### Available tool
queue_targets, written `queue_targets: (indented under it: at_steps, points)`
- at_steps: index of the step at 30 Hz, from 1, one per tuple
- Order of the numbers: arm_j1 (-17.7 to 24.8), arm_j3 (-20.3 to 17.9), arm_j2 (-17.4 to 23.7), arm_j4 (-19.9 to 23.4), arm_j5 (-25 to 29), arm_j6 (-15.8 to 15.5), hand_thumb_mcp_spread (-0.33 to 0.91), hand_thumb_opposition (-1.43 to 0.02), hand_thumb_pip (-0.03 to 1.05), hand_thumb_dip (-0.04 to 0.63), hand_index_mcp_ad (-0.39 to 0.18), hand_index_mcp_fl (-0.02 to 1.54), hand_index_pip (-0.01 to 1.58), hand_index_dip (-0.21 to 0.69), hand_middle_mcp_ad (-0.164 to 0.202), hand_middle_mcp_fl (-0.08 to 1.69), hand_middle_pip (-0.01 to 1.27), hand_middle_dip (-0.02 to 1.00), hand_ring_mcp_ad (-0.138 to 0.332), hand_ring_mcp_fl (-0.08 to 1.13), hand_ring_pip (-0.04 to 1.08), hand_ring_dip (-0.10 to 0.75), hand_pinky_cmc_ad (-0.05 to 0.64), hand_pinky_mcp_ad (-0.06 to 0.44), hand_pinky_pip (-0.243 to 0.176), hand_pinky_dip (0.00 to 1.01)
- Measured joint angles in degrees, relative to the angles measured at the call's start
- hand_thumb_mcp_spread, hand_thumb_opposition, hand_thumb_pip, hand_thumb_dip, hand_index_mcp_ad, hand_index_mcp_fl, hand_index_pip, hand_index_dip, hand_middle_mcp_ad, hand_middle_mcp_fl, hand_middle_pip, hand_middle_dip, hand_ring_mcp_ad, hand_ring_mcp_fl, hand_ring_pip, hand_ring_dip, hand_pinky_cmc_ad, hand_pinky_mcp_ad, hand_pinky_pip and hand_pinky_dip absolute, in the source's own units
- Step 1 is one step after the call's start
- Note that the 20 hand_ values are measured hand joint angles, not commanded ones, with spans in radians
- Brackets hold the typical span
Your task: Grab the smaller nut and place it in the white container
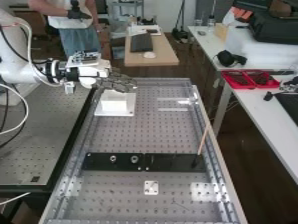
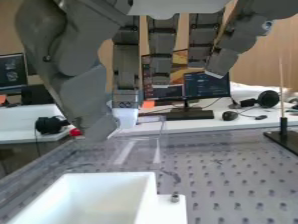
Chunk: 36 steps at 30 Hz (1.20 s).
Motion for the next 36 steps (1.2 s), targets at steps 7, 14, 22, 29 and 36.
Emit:
queue_targets:
  at_steps: [7,14,22,29,36]
  points:
    - [1.4,1.1,-3.0,-0.5,-4.0,0.5,0.43,-0.85,0.72,0.234,-0.073,0.25,1.54,0.072,0.063,0.24,0.13,0.25,0.164,0.06,0.10,0.087,0.328,0.152,-0.012,0.33]
    - [1.7,1.5,-4.5,-0.8,-4.3,0.6,0.43,-0.85,0.72,0.234,-0.073,0.25,1.54,0.072,0.066,0.24,0.13,0.25,0.166,0.06,0.10,0.087,0.328,0.152,-0.012,0.33]
    - [2.1,2.1,-5.0,-3.1,-3.5,0.8,0.43,-0.84,0.73,0.237,-0.091,0.11,1.56,0.072,0.063,0.21,0.13,0.25,0.169,0.03,0.10,0.087,0.328,0.152,-0.012,0.33]
    - [2.0,2.0,-4.6,-3.4,-3.2,0.9,0.43,-0.84,0.79,0.237,-0.105,0.01,1.56,0.033,0.065,0.16,0.12,0.25,0.166,0.02,0.10,0.087,0.328,0.152,-0.012,0.37]
    - [-0.6,3.7,-1.9,-5.6,-3.2,0.7,0.43,-0.84,0.79,0.237,-0.115,0.01,1.56,0.024,0.059,0.15,0.12,0.25,0.168,0.01,0.10,0.087,0.328,0.152,-0.014,0.40]
